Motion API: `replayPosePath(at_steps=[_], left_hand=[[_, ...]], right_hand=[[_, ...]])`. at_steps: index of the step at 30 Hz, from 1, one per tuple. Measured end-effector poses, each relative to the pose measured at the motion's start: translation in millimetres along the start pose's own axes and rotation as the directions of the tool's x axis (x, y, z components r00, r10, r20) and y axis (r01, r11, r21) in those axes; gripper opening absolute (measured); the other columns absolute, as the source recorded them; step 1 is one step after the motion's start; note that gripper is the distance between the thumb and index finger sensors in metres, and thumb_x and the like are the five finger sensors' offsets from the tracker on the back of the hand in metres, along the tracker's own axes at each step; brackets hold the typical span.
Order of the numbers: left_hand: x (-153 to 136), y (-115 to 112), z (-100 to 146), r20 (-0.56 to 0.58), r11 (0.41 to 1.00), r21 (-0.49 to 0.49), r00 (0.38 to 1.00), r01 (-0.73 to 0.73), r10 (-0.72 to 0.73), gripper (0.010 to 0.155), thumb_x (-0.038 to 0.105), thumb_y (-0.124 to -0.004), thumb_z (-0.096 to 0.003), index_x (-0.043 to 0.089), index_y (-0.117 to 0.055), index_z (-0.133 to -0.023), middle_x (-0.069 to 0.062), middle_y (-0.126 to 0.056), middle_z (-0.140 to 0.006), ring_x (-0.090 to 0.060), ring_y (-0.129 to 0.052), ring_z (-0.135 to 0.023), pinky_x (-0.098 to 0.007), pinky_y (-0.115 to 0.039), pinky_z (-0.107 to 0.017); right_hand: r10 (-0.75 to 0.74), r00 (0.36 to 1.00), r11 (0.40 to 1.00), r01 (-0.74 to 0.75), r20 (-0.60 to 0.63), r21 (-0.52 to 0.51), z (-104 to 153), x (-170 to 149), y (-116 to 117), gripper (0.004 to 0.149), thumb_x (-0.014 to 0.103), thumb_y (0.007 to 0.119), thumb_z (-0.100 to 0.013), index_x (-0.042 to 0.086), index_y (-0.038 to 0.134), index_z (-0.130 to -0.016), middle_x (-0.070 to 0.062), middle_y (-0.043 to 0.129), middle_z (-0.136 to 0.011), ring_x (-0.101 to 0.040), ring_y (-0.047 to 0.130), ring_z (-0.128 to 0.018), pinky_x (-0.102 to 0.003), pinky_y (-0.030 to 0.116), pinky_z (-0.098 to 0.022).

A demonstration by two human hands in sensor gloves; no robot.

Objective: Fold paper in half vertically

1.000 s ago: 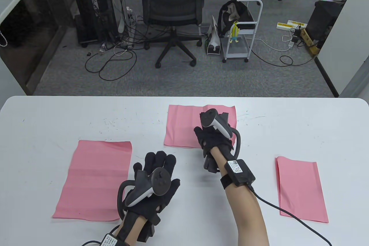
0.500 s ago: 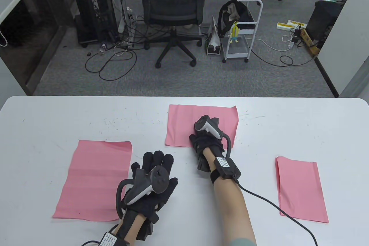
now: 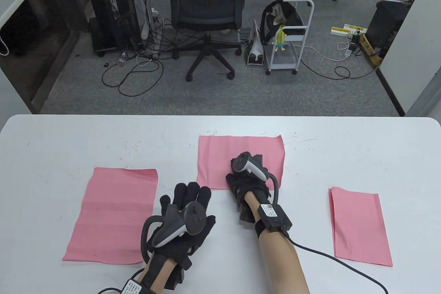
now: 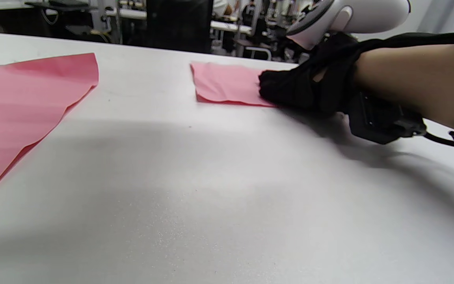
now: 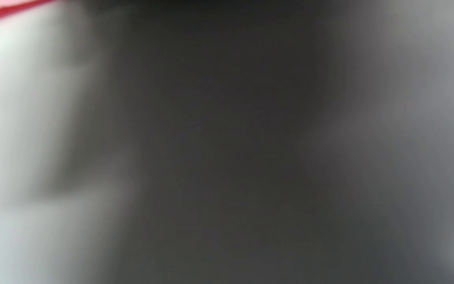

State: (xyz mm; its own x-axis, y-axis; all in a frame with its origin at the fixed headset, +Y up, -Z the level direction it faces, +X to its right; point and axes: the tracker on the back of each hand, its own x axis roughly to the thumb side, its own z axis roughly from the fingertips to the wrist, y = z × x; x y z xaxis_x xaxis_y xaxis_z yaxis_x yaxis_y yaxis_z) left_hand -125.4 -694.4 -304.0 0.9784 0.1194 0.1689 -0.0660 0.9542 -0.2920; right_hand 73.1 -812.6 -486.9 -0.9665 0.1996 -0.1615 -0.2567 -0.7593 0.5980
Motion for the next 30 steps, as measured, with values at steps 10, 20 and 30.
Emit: replayPosePath(at_steps=[10,20,30], left_hand=[[4,7,10,0.031,0.999,0.038,0.999,-0.006,0.005,0.079,0.068,-0.039,-0.053,0.041,0.004,-0.114,0.005,0.007,-0.126,-0.032,0.003,-0.117,-0.067,-0.014,-0.083],[5,7,10,0.037,0.999,0.036,0.999,-0.007,0.005,0.08,0.069,-0.039,-0.053,0.04,0.005,-0.113,0.005,0.007,-0.126,-0.032,0.003,-0.118,-0.067,-0.014,-0.083],[12,-6,3,0.048,1.0,-0.013,0.999,0.023,-0.022,0.08,0.069,-0.039,-0.0531,0.04,0.004,-0.114,0.005,0.007,-0.126,-0.032,0.003,-0.118,-0.067,-0.014,-0.083]], right_hand=[[0.052,0.999,0.999,-0.052,0.001,0.014,68,-3,56,0.065,0.059,0.046,-0.049,0.045,0.01,-0.102,0.007,-0.003,-0.111,-0.03,-0.005,-0.102,-0.057,0.007,-0.073],[0.093,0.996,0.995,-0.094,0.008,0.02,130,-12,103,0.065,0.059,0.043,-0.05,0.045,0.007,-0.102,0.005,-0.005,-0.112,-0.032,-0.005,-0.103,-0.059,0.008,-0.073],[0.096,0.995,0.995,-0.097,0.028,0.025,147,-16,118,0.066,0.059,0.042,-0.051,0.044,0.004,-0.102,0.005,-0.008,-0.111,-0.032,-0.009,-0.101,-0.059,0.006,-0.071]])
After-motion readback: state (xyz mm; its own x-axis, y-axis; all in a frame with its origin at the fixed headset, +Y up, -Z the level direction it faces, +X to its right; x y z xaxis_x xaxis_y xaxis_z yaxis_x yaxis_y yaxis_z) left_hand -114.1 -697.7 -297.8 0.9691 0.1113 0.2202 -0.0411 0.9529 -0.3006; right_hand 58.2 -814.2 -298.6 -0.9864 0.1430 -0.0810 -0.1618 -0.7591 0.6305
